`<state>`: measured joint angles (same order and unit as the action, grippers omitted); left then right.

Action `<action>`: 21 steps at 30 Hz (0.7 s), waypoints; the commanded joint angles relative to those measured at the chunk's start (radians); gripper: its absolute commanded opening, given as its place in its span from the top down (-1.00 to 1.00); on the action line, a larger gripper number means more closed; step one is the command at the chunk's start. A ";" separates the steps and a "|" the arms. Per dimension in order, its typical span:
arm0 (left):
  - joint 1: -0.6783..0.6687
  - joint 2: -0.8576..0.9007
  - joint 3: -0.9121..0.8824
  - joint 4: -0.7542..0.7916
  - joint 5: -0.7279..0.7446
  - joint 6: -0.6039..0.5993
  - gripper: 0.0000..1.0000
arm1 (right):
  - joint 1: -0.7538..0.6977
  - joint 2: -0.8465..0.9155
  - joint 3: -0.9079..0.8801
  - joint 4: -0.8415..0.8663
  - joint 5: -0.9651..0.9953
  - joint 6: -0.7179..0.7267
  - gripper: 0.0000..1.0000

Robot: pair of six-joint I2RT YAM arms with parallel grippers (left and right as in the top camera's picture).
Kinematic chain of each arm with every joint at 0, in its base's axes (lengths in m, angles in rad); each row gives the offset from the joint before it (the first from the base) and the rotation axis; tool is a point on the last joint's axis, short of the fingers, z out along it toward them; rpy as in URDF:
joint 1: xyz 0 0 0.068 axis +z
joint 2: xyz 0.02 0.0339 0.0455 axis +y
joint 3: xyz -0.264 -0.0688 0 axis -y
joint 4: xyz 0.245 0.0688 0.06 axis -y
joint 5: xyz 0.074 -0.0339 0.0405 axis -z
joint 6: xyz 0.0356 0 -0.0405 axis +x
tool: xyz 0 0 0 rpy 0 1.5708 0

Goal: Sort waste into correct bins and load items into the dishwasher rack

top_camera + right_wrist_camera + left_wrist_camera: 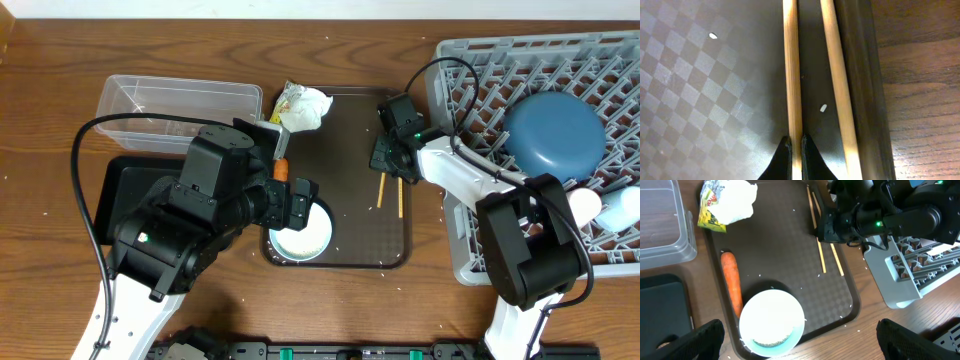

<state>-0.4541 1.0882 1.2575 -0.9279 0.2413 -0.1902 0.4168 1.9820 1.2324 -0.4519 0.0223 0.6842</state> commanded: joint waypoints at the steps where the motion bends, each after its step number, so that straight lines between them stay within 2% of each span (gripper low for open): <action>1: 0.004 -0.011 0.014 -0.003 0.013 -0.006 -0.95 | 0.008 -0.016 0.004 -0.013 -0.004 -0.069 0.98; 9: 0.004 -0.011 0.014 -0.003 0.013 -0.006 -0.96 | -0.022 -0.346 0.008 -0.066 -0.004 -0.370 0.98; 15: 0.004 -0.011 0.014 -0.003 0.013 -0.006 -0.96 | -0.159 -0.562 0.008 -0.164 -0.023 -0.427 0.98; 19: 0.004 -0.011 0.014 -0.003 0.013 -0.006 -0.96 | -0.251 -0.583 0.007 -0.211 -0.040 -0.469 0.98; 21: 0.004 -0.011 0.014 -0.003 0.013 -0.006 -0.95 | -0.282 -0.566 0.007 -0.235 -0.143 -0.445 0.98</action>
<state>-0.4541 1.0882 1.2575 -0.9310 0.2413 -0.1905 0.1722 1.3834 1.2434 -0.6659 -0.0132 0.2661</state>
